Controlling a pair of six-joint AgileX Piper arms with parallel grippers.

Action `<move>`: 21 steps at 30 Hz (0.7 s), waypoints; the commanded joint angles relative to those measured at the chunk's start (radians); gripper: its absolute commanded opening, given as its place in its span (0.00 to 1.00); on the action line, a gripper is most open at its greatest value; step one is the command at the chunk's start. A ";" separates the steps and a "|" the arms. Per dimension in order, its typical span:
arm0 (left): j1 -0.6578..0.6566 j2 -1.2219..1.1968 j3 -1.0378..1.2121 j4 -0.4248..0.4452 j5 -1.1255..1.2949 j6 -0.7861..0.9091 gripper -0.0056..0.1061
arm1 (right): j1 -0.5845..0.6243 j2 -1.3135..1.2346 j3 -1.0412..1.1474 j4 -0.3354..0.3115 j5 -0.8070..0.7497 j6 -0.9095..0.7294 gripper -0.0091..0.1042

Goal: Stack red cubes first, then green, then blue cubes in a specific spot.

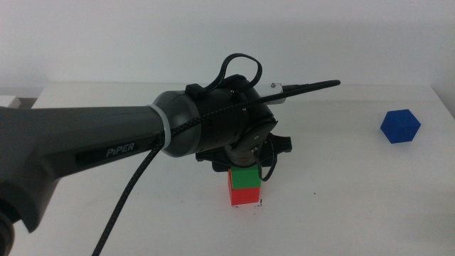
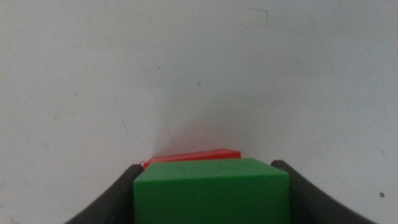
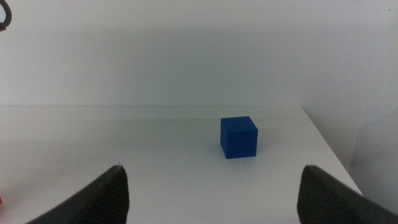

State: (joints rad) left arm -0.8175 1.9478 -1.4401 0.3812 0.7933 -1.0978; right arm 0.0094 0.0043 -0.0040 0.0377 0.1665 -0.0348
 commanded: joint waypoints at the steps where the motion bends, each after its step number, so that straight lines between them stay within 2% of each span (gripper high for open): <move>1: 0.002 0.002 0.002 -0.012 -0.013 0.001 0.21 | -0.008 -0.004 0.004 -0.006 -0.011 -0.006 0.90; 4: 0.002 0.002 0.002 -0.012 -0.011 0.017 0.35 | -0.008 -0.004 0.004 -0.006 -0.011 -0.006 0.90; 12: 0.002 -0.001 0.002 0.004 0.003 0.029 0.87 | -0.008 -0.004 0.004 -0.006 -0.011 -0.006 0.90; 16: 0.002 -0.062 0.002 0.006 -0.013 0.103 0.89 | -0.008 -0.004 0.004 -0.006 -0.011 -0.006 0.90; 21: 0.002 -0.330 0.002 -0.023 0.050 0.308 0.89 | -0.008 -0.004 0.004 -0.006 -0.011 -0.006 0.90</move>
State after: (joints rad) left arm -0.8175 1.7317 -1.4359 0.3680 0.8108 -0.8679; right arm 0.0094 0.0043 -0.0040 0.0377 0.1665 -0.0348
